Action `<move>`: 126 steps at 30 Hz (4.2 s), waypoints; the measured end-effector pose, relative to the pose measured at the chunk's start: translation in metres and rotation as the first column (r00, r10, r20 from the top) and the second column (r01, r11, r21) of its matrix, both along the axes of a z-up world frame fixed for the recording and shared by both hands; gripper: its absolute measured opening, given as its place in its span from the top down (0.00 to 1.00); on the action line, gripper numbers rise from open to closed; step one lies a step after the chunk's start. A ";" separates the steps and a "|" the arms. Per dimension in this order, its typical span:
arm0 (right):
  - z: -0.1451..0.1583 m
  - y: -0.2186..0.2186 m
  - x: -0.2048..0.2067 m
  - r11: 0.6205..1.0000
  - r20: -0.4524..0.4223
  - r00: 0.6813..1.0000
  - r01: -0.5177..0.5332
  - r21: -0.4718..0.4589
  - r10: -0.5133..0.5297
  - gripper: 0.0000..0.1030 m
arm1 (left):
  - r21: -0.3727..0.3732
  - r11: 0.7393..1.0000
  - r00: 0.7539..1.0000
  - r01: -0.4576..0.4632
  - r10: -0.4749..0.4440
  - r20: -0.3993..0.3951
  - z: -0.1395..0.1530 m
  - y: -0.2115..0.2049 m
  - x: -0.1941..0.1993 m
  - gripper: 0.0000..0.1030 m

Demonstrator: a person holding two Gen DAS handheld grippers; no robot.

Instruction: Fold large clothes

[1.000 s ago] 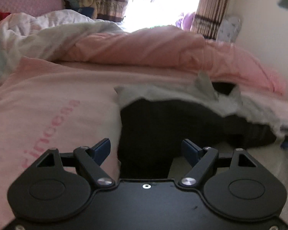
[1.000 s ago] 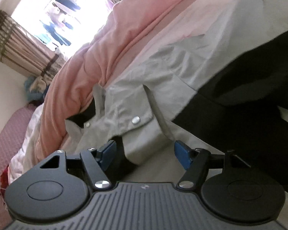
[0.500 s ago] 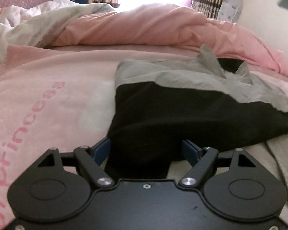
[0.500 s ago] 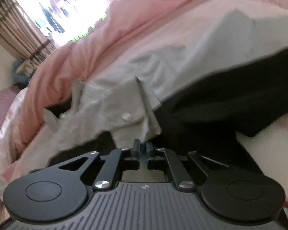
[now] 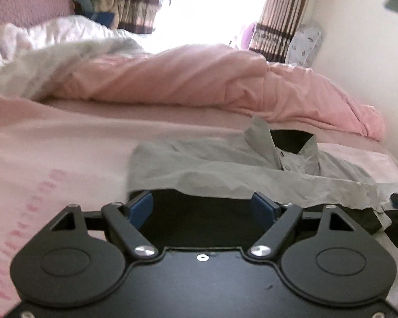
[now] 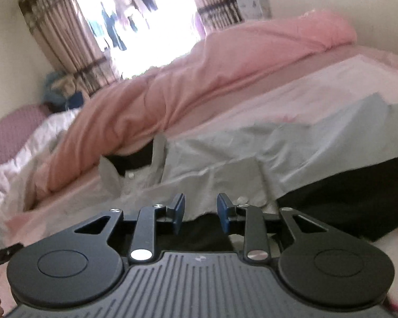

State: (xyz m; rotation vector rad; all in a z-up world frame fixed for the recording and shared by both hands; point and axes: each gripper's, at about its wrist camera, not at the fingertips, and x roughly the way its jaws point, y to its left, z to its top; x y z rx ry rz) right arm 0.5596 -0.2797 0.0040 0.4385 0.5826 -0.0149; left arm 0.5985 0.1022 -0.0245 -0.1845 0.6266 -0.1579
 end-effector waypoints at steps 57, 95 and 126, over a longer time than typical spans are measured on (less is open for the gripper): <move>-0.083 -0.395 -0.173 0.564 0.037 0.630 0.665 0.491 -0.775 0.91 | 0.093 0.992 0.991 -0.086 0.095 -0.092 -0.034 -0.004 -0.024 0.16; 0.028 -0.006 -0.057 0.969 0.091 0.964 -0.248 -0.014 0.248 0.39 | -0.201 0.976 0.992 0.085 -0.102 -0.078 -0.027 -0.024 -0.031 0.15; -0.078 -0.130 -0.072 0.908 -0.082 0.995 0.093 0.408 -0.065 0.70 | -0.209 0.978 0.995 0.000 -0.021 -0.101 -0.061 0.000 -0.017 0.84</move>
